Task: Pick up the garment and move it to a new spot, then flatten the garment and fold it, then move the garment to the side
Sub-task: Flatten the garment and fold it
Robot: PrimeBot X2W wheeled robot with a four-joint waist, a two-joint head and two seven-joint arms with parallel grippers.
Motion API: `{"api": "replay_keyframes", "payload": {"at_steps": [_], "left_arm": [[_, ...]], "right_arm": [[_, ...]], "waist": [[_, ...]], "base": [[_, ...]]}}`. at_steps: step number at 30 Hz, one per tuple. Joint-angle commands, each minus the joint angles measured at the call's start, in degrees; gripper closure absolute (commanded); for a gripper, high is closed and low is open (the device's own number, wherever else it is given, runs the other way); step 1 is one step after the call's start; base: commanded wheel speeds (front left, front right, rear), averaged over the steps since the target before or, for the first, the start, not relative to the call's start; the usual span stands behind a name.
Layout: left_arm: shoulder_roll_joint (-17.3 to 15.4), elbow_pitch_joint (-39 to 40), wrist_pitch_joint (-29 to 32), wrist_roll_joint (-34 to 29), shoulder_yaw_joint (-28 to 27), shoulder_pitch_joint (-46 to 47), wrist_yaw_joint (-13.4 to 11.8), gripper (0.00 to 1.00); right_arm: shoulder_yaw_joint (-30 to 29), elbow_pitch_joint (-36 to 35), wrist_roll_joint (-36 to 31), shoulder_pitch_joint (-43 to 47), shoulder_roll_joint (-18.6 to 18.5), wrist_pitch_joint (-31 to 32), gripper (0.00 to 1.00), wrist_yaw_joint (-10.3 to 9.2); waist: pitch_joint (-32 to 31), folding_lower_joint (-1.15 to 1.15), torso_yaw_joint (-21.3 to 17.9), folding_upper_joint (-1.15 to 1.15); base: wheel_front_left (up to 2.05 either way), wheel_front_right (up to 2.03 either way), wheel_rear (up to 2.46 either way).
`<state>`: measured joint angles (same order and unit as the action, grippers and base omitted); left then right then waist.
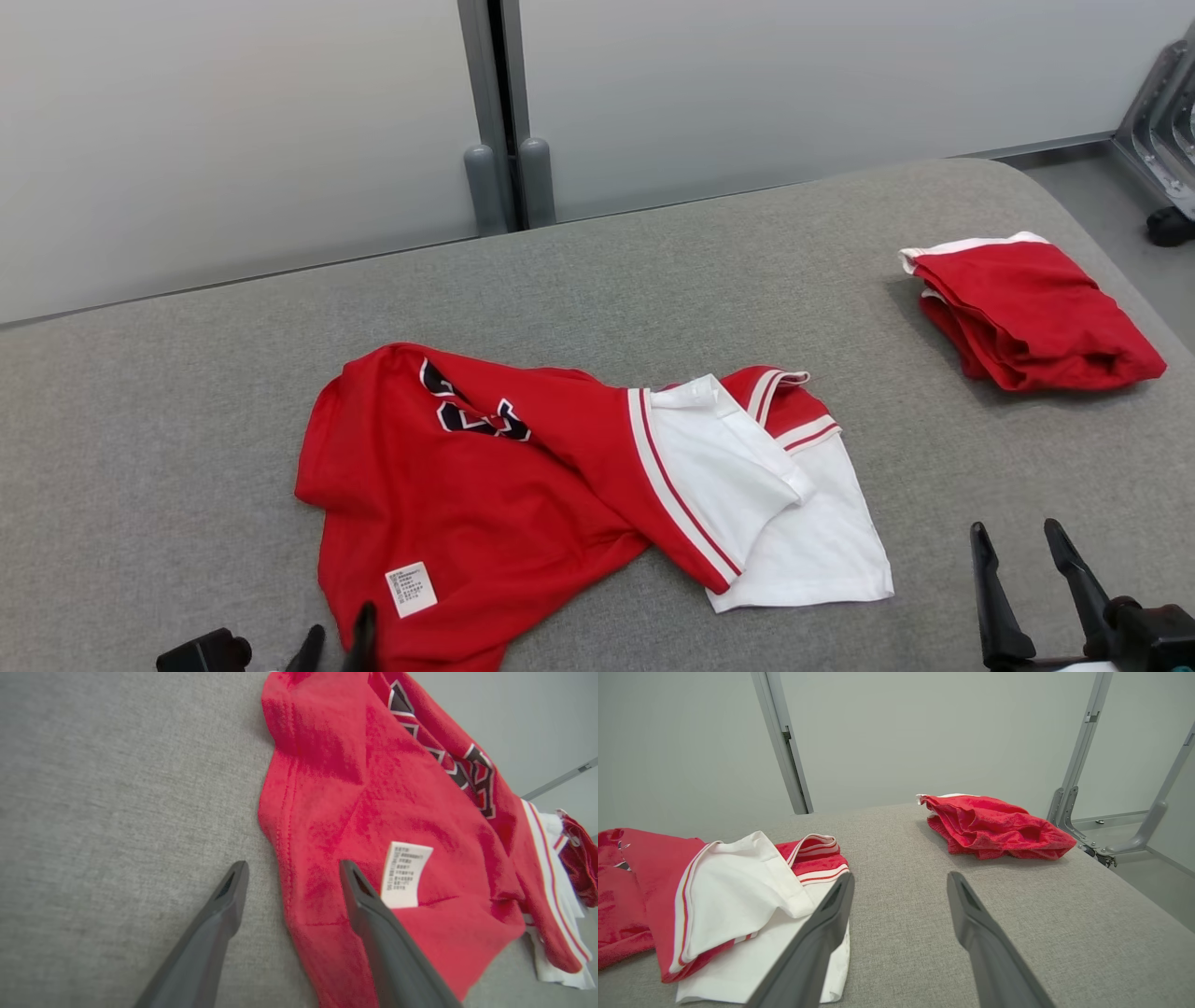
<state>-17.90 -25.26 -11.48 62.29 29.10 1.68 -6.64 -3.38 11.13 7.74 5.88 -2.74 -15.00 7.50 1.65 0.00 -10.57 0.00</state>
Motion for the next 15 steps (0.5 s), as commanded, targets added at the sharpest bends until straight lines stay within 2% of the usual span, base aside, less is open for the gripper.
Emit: {"api": "replay_keyframes", "payload": {"at_steps": [1,3,4,5,6,8,11,15], "left_arm": [[-0.5,1.4,0.9,0.8,0.1,-0.7,-0.3,0.00],[-0.9,4.4,2.6,1.8,0.2,-2.0,-0.6,0.00],[-1.2,5.4,3.0,2.2,-0.2,-2.3,-0.9,0.53],[-1.7,6.2,3.7,2.1,0.1,-2.5,-1.1,0.97],[-1.9,7.0,4.4,2.1,0.4,-2.6,-1.1,1.00],[-2.2,8.0,6.1,2.9,0.8,-2.7,-0.5,1.00],[-3.3,8.6,8.6,3.5,1.2,-2.9,-1.1,1.00],[-4.6,10.0,8.8,4.1,-0.1,-2.8,-1.5,1.00]], "right_arm": [[-0.1,-0.2,-0.3,0.1,-0.3,-0.2,0.00,-0.02],[-0.2,-0.2,-0.4,-0.1,-0.3,-0.3,0.00,-0.02],[-0.2,-0.2,-0.4,-0.3,-0.3,-0.3,0.00,-0.02],[-0.1,-0.1,-0.5,-0.4,-0.3,-0.3,0.00,-0.02],[-0.1,-0.1,-0.5,-0.5,-0.3,-0.3,0.00,-0.02],[0.2,0.0,-0.6,-0.7,-0.3,-0.3,0.00,-0.02],[0.4,0.2,-0.7,-0.9,-0.3,-0.3,0.00,-0.02],[0.2,0.2,-0.4,-0.9,-0.3,-0.3,0.00,-0.02]], "waist": [[0.0,0.00,0.5,0.00],[0.1,0.00,0.8,0.00],[0.2,0.00,0.9,0.00],[0.2,0.00,1.0,0.00],[0.2,0.00,1.0,0.00],[0.2,0.00,0.9,0.00],[0.1,0.00,0.3,0.00],[0.2,0.00,-0.6,0.00]], "base": [[0.00,0.00,0.00],[0.00,0.00,0.00],[0.00,0.00,0.00],[0.00,0.00,0.00],[0.00,0.00,0.00],[0.00,0.00,0.00],[0.00,0.00,0.00],[0.00,0.00,0.00]]}}
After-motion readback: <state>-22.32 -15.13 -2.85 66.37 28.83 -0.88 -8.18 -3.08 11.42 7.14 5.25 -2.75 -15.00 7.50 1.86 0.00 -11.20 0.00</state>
